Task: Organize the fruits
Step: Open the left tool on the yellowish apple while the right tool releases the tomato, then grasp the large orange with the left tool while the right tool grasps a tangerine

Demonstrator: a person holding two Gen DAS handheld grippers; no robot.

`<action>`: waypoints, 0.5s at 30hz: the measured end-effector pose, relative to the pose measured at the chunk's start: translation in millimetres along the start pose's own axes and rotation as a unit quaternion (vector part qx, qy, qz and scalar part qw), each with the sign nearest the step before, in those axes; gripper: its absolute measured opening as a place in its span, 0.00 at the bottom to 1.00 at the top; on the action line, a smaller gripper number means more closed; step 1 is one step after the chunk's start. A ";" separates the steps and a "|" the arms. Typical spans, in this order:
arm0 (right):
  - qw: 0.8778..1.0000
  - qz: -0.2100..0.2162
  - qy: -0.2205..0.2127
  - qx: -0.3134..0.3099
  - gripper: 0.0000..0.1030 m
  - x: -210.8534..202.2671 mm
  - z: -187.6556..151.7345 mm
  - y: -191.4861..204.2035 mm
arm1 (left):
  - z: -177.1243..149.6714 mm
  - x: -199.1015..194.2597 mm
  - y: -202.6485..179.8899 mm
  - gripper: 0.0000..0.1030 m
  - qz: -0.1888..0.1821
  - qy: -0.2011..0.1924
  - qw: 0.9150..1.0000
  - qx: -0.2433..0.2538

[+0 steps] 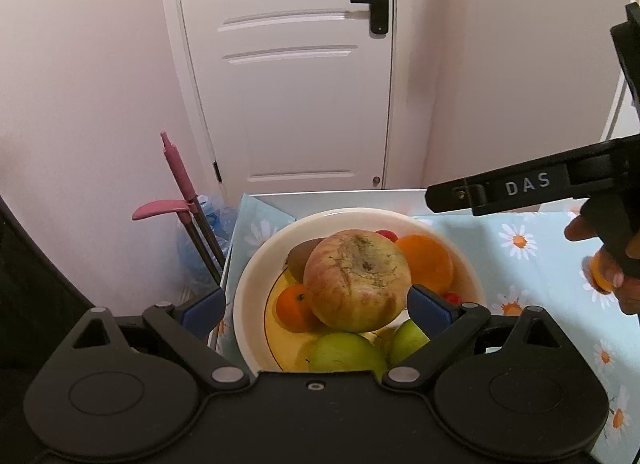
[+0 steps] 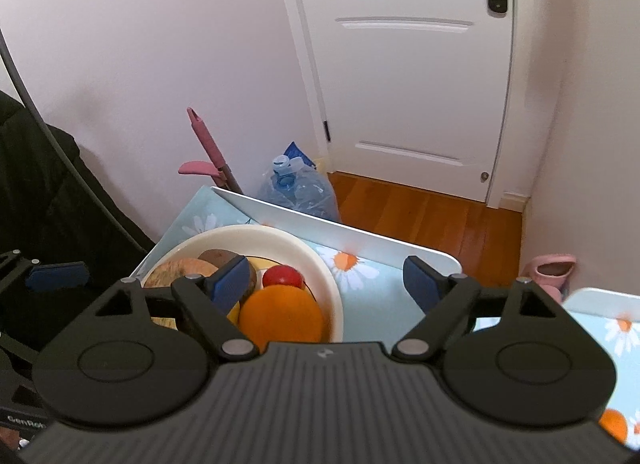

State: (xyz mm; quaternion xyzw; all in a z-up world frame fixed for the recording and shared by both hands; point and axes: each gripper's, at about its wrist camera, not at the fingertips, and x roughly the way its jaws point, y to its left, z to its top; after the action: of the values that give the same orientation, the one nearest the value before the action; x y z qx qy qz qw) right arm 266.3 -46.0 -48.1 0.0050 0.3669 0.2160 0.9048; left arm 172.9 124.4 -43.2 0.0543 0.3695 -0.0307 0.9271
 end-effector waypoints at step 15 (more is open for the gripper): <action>0.998 -0.048 -0.038 -0.001 1.00 -102.4 -41.8 -37.9 | -0.5 -47.7 -57.1 0.97 0.010 -0.027 0.999 0.024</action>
State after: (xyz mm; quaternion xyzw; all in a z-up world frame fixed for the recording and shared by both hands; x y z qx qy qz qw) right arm 187.8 -127.0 -17.3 -0.0053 0.3322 0.1726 0.9273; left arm 132.4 68.6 -15.2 0.0798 0.3428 -0.0315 0.9355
